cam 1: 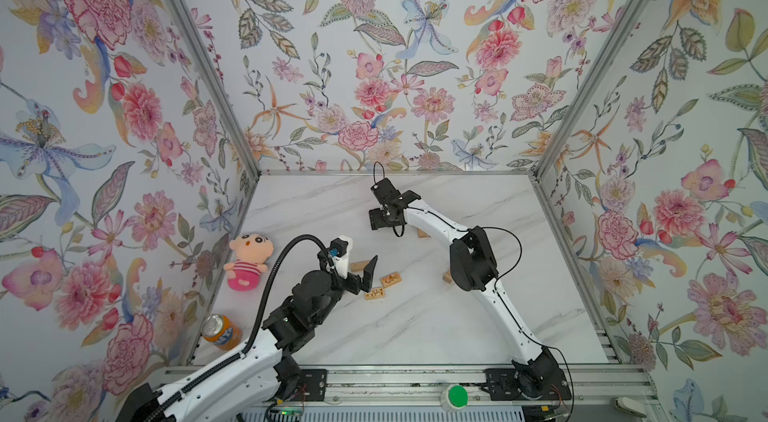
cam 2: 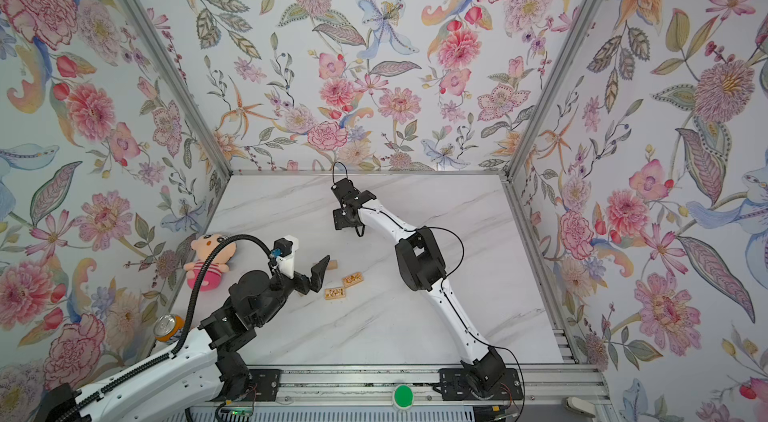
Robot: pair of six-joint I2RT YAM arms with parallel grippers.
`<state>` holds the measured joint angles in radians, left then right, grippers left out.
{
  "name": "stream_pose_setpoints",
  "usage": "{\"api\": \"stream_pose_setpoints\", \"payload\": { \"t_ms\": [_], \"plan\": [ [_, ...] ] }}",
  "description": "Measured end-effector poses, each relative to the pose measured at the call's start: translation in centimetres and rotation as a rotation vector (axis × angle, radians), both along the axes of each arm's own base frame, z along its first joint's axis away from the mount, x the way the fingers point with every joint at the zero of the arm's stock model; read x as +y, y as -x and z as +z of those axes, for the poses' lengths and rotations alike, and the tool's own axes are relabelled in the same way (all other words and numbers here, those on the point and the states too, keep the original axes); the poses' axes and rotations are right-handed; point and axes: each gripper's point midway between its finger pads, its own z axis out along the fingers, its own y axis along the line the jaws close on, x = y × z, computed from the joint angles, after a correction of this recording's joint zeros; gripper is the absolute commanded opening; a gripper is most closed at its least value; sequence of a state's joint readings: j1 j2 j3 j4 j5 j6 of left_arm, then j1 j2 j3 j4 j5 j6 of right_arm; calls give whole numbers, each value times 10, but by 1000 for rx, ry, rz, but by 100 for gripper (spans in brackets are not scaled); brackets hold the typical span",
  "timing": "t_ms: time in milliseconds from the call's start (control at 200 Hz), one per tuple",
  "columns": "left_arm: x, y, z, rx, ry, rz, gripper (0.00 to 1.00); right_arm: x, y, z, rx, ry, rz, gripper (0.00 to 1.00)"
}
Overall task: Build the wood block tower
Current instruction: 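Lift the held plain block with the right gripper off the table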
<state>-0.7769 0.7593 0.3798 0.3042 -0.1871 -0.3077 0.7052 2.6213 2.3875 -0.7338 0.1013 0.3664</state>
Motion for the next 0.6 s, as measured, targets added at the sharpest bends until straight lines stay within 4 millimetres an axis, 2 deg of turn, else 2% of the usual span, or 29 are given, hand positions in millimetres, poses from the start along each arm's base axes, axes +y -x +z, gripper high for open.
{"api": "stream_pose_setpoints", "payload": {
  "t_ms": [85, 195, 490, 601],
  "plan": [
    [1, 1, 0, 5, 4, 0, 99, 1, 4, 0, 9, 6, 13, 93],
    [2, 2, 2, 2, 8, 1, 99, 2, 8, 2, 13, 11, 27, 97],
    [4, 4, 4, 0, 11, 1, 99, -4, 11, 4, 28, 29, -1, 96],
    [4, 4, 3, 3, 8, 1, 99, -3, 10, 12, 25, 17, -20, 96]
  ]
}}
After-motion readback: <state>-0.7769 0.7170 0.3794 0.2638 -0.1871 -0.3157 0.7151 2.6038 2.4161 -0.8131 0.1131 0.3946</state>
